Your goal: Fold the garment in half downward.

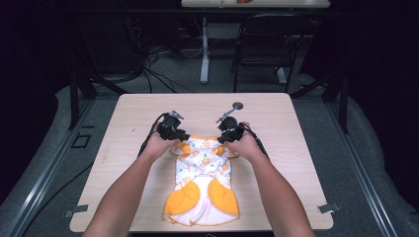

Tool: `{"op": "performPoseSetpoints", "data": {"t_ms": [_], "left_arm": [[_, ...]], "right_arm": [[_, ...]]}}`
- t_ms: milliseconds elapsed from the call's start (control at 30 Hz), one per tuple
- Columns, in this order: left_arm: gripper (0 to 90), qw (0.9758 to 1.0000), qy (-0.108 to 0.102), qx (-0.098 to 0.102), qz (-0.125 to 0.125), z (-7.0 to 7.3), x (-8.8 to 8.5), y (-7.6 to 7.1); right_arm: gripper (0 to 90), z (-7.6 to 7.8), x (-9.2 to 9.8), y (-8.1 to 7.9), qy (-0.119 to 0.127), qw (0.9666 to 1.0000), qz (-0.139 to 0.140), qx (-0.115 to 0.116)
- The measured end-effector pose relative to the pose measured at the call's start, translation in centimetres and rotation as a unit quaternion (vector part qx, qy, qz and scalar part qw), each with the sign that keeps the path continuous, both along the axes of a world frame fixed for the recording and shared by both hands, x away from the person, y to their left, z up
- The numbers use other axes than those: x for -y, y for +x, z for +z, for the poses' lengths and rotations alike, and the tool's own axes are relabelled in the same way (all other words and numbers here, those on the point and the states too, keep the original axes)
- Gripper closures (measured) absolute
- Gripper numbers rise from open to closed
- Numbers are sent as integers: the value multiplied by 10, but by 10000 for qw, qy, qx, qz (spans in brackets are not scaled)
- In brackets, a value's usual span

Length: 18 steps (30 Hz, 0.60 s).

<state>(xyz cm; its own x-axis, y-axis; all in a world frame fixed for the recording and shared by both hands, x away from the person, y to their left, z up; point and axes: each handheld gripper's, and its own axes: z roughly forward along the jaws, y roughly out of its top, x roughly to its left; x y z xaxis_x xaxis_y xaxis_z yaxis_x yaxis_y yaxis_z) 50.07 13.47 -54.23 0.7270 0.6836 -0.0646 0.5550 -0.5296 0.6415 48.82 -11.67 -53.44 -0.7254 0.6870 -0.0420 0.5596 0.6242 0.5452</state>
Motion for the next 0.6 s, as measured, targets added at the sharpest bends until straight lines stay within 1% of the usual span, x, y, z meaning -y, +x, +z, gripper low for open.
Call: {"op": "performPoseSetpoints", "data": {"t_ms": [33, 67, 167, 200, 233, 267, 300, 333, 367, 400, 433, 467, 500, 567, 600], "left_arm": [[649, 10000, 0, 0, 0, 0, 0, 0], [646, 10000, 14, -3, -5, -2, 2, 1], [633, 10000, 62, 30, -20, -5, 4, 1], [617, 9999, 99, 48, -25, -7, 5, 1], [612, 9999, 102, 64, -27, -8, 5, 1], [609, 9999, 132, 56, -29, -9, 5, 2], [607, 9999, 132, 56, -29, -9, 5, 2], [605, 9999, 134, 58, 5, -12, 5, 1], [602, 9999, 135, 56, 23, -13, 4, 1], [600, 9999, 101, 42, 24, -15, 3, 1], [596, 9999, 101, 42, 24, -15, 3, 1], [591, 9999, 95, 23, 41, -19, 2, 0], [589, 9999, 95, 23, 41, -19, 2, 0], [589, 9999, 99, -61, 43, -23, 0, 0], [589, 9999, 99, -61, 43, -23, 0, 0]], "right_arm": [[671, 0, 0, 0, 0, 10000, 0, 0], [666, -4, 1, 2, 36, 10000, -33, -8], [663, -6, 2, 4, -18, 9999, -90, -61], [654, -9, 2, 5, -28, 9999, -95, -139], [647, -11, 1, 5, 15, 9999, -83, -136], [646, -12, 0, 5, -16, 9998, -66, -182], [646, -12, 0, 5, -16, 9998, -66, -182], [642, -14, -1, 6, -94, 9998, -57, -194], [642, -15, -2, 6, -93, 9997, -61, -216], [638, -16, -2, 6, -114, 9997, -61, -214], [634, -18, -3, 6, -76, 9997, -78, -233], [630, -19, -2, 6, -103, 9996, -88, -235], [630, -19, -2, 6, -103, 9996, -88, -235], [616, -21, 0, 7, -70, 9993, -152, -327], [616, -21, 0, 7, -70, 9993, -152, -327]]}}
